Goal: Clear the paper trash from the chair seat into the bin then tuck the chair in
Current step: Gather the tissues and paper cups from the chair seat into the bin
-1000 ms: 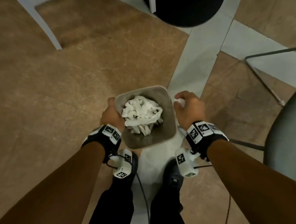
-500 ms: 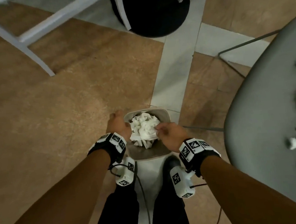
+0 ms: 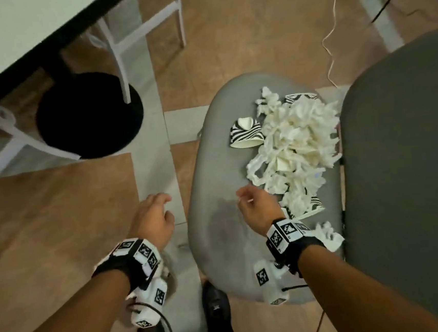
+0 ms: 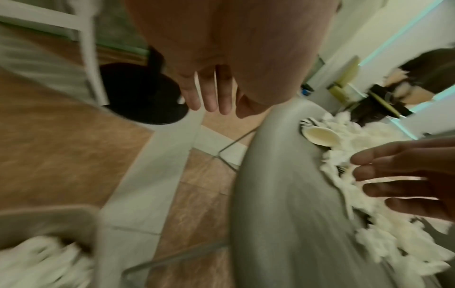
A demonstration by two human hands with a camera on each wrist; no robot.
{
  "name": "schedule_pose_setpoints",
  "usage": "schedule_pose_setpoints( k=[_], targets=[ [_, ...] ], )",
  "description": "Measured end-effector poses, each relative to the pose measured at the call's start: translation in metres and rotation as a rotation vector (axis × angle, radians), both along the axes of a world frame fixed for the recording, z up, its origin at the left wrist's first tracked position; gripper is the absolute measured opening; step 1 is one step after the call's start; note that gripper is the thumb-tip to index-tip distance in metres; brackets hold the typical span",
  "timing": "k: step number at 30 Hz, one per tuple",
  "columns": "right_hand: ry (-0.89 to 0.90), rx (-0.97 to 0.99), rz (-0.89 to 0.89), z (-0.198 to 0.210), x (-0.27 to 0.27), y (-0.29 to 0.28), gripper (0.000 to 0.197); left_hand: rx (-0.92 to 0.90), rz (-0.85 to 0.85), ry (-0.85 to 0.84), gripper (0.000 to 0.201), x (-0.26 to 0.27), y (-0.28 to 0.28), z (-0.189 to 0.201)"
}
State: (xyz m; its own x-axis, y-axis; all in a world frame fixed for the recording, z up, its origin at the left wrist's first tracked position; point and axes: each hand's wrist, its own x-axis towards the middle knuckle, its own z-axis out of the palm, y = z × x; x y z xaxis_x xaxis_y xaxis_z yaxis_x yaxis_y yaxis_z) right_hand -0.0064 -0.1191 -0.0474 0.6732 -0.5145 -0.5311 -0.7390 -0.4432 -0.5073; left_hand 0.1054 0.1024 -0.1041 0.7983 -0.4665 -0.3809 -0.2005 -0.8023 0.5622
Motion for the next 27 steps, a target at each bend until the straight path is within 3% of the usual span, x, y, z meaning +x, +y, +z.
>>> schedule_pose_setpoints(
  k=[6, 11, 15, 18, 23, 27],
  targets=[
    [0.249, -0.075, 0.107, -0.025, -0.047, -0.066, 0.023, -0.054, -0.363, -0.209, 0.049, 0.029, -0.169, 0.026],
    [0.259, -0.052, 0.125, -0.046, -0.056, -0.089, 0.032, 0.161, -0.492, -0.307, 0.073, 0.061, -0.261, 0.031],
    [0.235, -0.140, 0.107, -0.053, -0.040, -0.085, 0.037, 0.352, -0.580, -0.205, 0.070, 0.077, -0.272, 0.006],
    [0.296, -0.169, 0.112, -0.057, -0.028, -0.084, 0.046, 0.274, -0.568, -0.230, 0.049, 0.074, -0.266, -0.012],
    [0.317, -0.100, 0.050, -0.061, -0.017, -0.089, 0.024, 0.085, -0.492, -0.213, 0.028, 0.067, -0.246, -0.013],
    [0.319, 0.043, -0.024, -0.052, -0.014, -0.072, 0.031, 0.036, -0.382, -0.119, 0.020, 0.057, -0.220, -0.006]
  ],
)
